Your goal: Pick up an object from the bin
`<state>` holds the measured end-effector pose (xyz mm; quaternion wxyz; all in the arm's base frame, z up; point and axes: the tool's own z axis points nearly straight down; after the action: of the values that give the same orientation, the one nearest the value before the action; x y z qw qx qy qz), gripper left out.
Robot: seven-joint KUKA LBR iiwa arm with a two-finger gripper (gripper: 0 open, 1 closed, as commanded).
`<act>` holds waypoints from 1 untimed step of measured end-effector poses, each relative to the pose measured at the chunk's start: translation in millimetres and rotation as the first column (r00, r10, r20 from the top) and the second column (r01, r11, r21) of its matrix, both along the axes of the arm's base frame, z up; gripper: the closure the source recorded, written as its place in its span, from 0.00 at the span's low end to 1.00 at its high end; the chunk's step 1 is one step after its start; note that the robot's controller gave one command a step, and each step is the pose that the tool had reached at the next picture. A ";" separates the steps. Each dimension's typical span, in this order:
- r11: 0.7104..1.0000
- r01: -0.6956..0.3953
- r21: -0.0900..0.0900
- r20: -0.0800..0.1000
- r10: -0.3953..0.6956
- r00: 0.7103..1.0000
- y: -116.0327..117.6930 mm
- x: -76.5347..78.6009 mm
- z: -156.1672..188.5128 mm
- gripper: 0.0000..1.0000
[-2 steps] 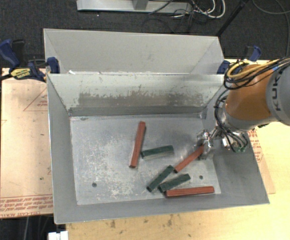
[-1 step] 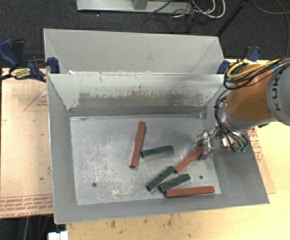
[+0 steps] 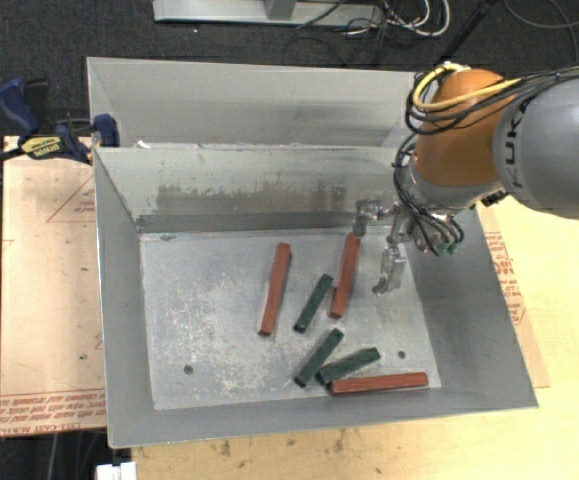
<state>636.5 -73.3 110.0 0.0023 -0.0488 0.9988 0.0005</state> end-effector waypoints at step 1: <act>1.000 0.000 0.000 -0.001 0.000 1.000 -0.2 -0.2 -0.2 0.00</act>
Offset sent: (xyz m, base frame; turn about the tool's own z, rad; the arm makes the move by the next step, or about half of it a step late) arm 0.0161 0.0566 -0.0386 -0.3589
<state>636.4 -73.5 109.8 0.0019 -0.0487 0.9988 0.0004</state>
